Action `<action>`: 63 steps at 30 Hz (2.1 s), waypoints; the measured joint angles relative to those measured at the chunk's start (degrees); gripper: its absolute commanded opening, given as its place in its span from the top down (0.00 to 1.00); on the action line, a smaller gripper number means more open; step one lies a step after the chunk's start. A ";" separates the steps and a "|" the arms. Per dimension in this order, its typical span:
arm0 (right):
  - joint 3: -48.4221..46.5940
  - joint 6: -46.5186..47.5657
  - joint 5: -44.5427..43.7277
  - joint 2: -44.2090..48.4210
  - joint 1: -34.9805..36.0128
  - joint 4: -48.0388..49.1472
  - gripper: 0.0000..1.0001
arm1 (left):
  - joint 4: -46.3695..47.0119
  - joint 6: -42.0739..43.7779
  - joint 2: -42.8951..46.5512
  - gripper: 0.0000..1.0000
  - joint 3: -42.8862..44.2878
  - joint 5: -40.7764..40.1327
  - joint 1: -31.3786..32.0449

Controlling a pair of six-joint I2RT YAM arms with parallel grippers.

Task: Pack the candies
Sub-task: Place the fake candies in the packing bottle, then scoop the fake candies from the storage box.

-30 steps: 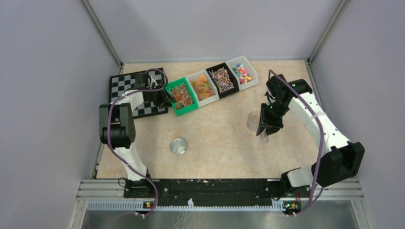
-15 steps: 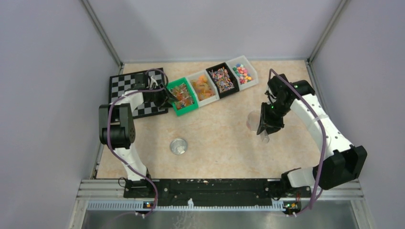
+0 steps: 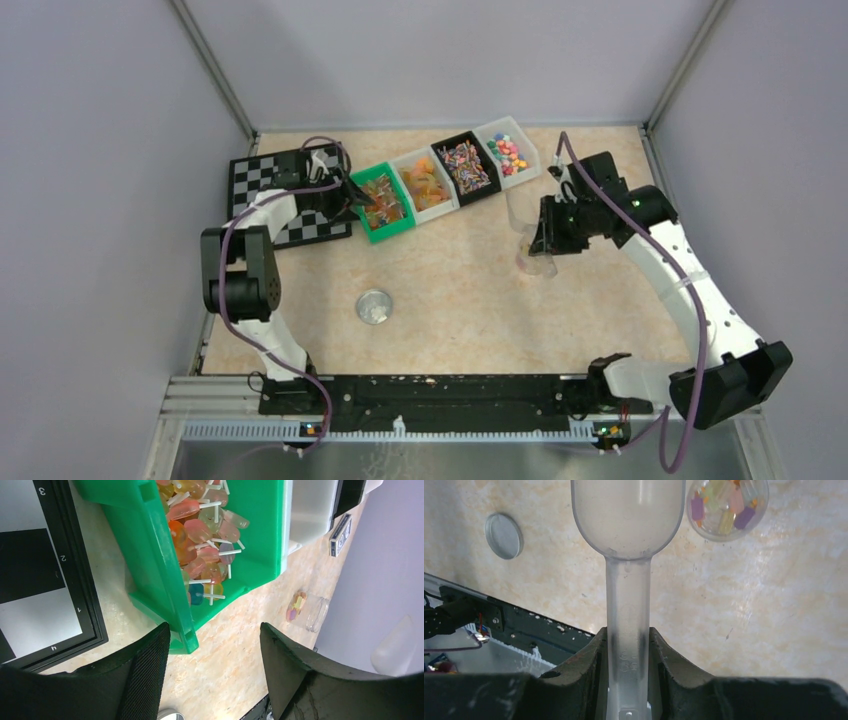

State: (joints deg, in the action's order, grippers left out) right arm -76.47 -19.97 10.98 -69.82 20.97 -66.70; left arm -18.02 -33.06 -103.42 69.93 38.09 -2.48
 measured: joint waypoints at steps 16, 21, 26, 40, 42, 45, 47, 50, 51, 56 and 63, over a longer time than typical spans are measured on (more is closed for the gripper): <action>6.51 9.99 2.75 -2.86 12.00 27.89 1.00 | 9.51 -4.33 12.59 0.35 -0.68 14.43 -0.28; 4.02 11.47 3.30 -9.46 16.00 31.54 1.00 | 11.39 -4.81 12.96 0.32 0.81 17.44 9.31; 2.89 11.47 4.87 -11.61 17.16 34.34 1.00 | 14.21 -7.58 13.20 0.32 0.42 20.11 14.84; 0.94 11.47 4.20 -11.91 17.99 37.38 1.00 | 4.52 -3.39 14.03 0.49 0.09 11.69 16.13; 1.03 11.67 3.78 -11.89 18.05 37.68 1.00 | 3.43 -3.06 14.03 0.49 0.09 10.71 16.20; 1.22 11.85 3.13 -11.69 18.27 38.36 1.00 | 2.69 -2.97 14.05 0.50 0.07 9.79 16.24; 2.05 11.85 2.82 -11.08 18.29 39.26 1.00 | 2.47 -2.99 14.19 0.50 0.00 9.46 16.31; 3.19 11.80 2.58 -10.10 18.29 40.30 1.00 | 2.25 -2.97 14.60 0.40 -0.22 9.07 16.50; 3.45 11.74 2.64 -9.79 18.29 40.70 1.00 | 2.10 -2.80 14.80 0.36 -0.24 8.90 16.50; 2.67 9.73 4.09 -9.75 18.29 40.48 1.00 | -0.90 -0.48 15.41 0.10 0.57 4.96 15.52; -5.66 6.75 3.37 -16.74 18.36 34.80 1.00 | -3.06 0.00 17.77 0.11 2.75 -2.23 5.46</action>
State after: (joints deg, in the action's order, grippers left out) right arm -82.13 -13.21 14.35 -86.56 39.33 -31.90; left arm -21.08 -33.06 -85.65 72.69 35.86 2.98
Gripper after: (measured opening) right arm 0.280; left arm 0.912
